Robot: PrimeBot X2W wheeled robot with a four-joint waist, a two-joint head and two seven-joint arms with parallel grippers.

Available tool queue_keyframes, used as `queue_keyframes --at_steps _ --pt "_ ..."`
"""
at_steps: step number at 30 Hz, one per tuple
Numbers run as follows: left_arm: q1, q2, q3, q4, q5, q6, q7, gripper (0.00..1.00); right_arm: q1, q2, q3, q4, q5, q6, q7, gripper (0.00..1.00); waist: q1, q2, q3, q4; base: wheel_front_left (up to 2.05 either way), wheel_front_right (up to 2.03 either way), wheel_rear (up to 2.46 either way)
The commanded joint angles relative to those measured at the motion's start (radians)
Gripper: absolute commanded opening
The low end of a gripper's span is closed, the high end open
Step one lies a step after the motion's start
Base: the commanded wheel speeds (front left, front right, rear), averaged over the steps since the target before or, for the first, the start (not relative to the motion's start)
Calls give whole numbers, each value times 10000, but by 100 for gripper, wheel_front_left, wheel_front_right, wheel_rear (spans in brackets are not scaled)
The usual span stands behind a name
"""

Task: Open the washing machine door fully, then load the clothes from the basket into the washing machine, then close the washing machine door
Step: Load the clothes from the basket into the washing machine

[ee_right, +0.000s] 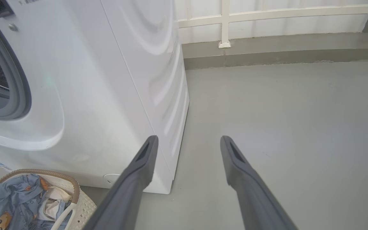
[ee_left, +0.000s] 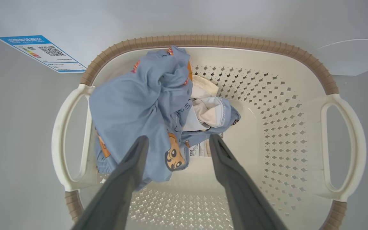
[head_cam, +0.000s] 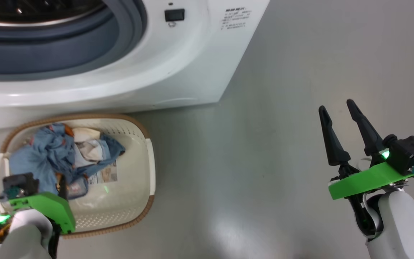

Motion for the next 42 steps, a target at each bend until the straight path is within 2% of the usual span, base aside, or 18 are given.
queue_keyframes --at_steps 1,9,42 --pt "-39 466 219 28 -19 155 7 100 -16 14 286 -259 -117 16 -118 100 0 0 395 -92 0 0 0" --pt "-610 879 269 193 -167 361 327 100 -275 142 335 -388 -160 16 -118 100 0 0 1012 -179 0 0 0" --pt "-1925 1466 -52 256 -454 519 691 100 -927 323 450 -668 -276 16 -118 100 0 0 2338 -433 0 0 0"
